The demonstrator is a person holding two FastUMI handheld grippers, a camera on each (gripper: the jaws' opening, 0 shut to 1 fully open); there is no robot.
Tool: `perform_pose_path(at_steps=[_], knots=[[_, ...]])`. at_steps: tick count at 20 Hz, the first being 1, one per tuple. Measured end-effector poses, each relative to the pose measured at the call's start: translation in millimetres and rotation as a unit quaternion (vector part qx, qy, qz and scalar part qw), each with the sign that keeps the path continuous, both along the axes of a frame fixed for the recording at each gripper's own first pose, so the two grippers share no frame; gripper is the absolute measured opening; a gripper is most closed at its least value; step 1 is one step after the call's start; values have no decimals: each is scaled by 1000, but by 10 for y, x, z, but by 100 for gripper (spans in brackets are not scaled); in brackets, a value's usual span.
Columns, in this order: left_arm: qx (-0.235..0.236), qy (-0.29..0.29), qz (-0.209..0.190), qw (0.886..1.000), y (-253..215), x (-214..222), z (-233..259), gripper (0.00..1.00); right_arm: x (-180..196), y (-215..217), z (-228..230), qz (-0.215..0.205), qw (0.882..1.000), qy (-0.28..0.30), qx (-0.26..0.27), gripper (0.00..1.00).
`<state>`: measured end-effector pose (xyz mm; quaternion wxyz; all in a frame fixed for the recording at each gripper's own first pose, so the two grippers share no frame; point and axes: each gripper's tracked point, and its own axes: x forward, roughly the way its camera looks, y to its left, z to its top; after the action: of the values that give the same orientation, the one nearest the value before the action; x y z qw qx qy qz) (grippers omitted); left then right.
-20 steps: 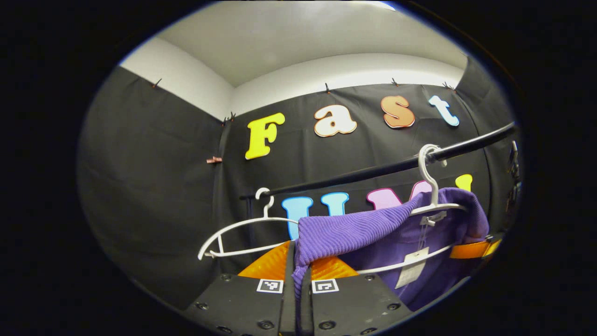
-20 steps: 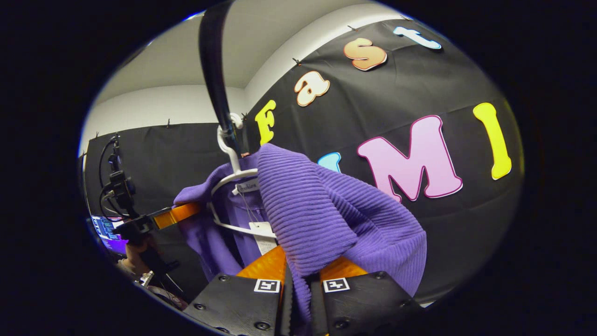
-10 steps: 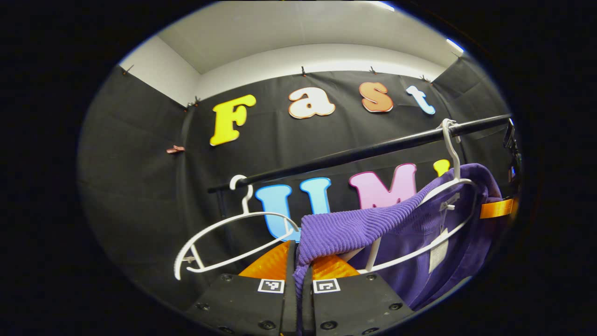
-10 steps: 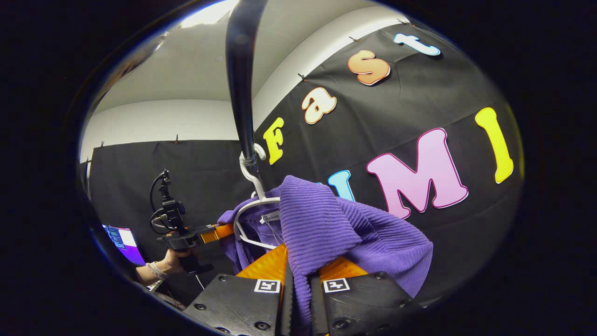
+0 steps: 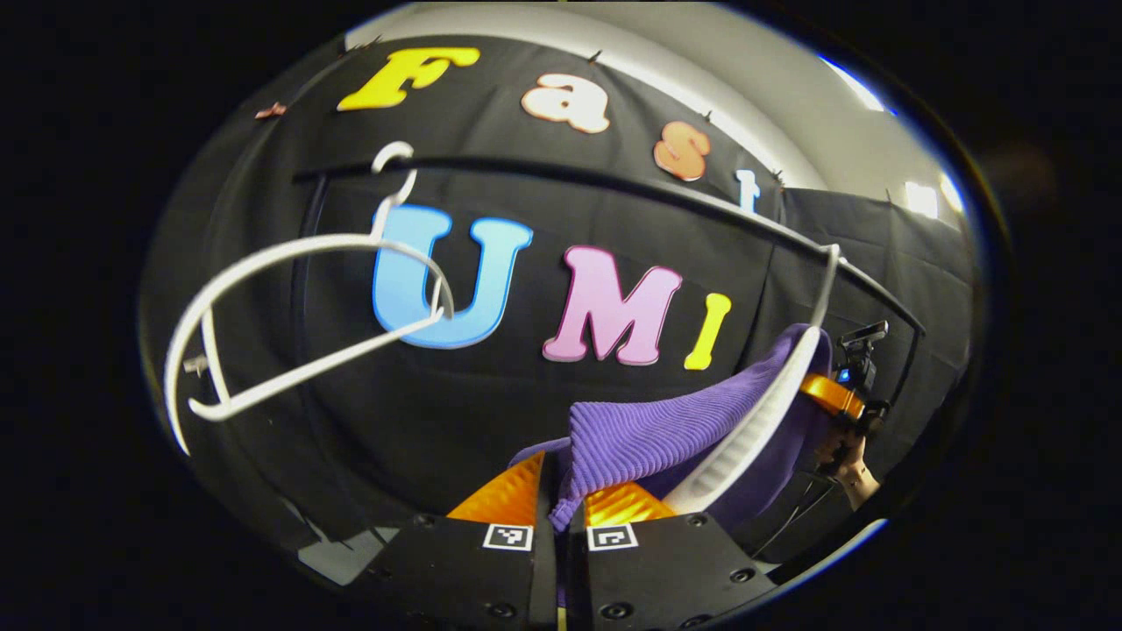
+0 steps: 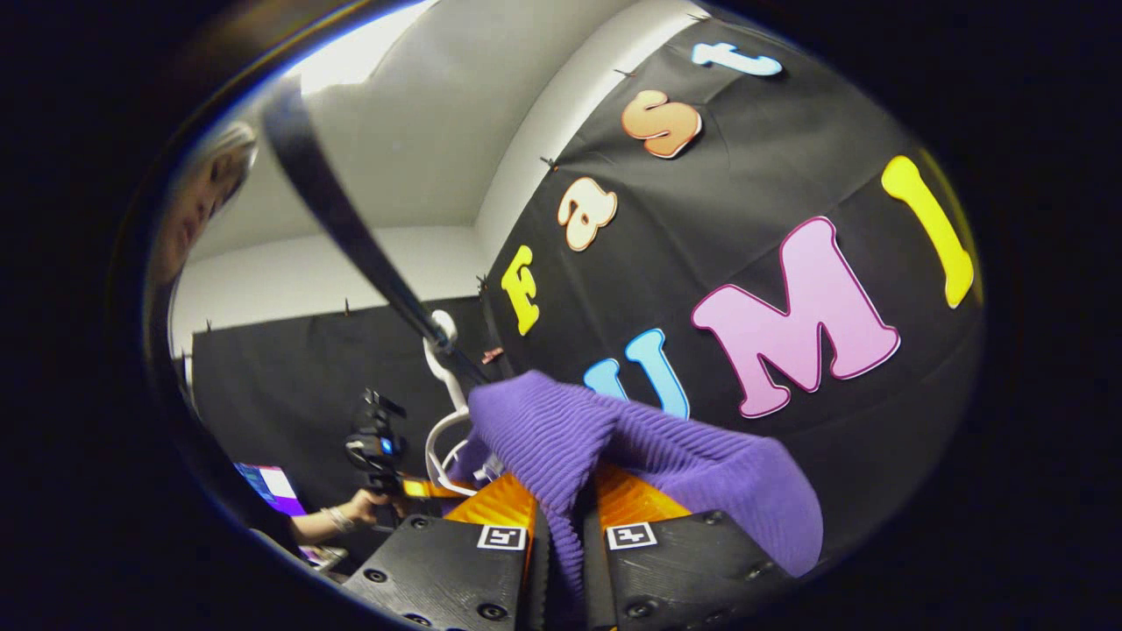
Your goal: Grasp the clothes on the hanger with both hands and then place them into the laundry hamper below.
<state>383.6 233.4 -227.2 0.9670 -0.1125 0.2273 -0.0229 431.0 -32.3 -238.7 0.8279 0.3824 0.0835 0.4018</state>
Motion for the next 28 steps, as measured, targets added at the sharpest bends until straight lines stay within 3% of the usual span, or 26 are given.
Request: perform_pose_path(at_steps=[3, 4, 5, 7, 10, 12, 14, 16, 21, 28], knots=[[-62, -28, -8, 998, -126, 268, -134, 8, 145, -114, 63, -1, 1000, -2, 29, 18], [-81, -32, -6, 996, -149, 353, -220, 8, 159, -121, 81, 8, 999, 0, 40, 14], [-107, -34, -6, 994, -209, 399, -340, 8, 133, -129, 109, 22, 998, 2, 58, 18], [-164, -40, -7, 986, -358, 488, -558, 8, 139, -197, 176, 39, 995, 9, 91, 18], [-193, -46, -6, 980, -610, 570, -906, 8, 198, -310, 167, 45, 989, 33, 135, 18], [-211, -53, 3, 976, -852, 638, -1065, 8, 301, -481, 92, 27, 986, 51, 158, 18], [-254, -68, 24, 965, -1064, 714, -1132, 8, 410, -646, 34, 3, 981, 66, 181, 18], [-253, -50, 31, 966, -1268, 697, -1330, 8, 449, -604, -103, -5, 983, 74, 165, 18], [-281, -29, 15, 959, -1728, 882, -1452, 8, 542, -898, -121, -46, 975, 84, 202, 18], [-329, -34, 46, 942, -1726, 954, -1453, 8, 642, -1135, -234, -84, 959, 114, 246, 18]])
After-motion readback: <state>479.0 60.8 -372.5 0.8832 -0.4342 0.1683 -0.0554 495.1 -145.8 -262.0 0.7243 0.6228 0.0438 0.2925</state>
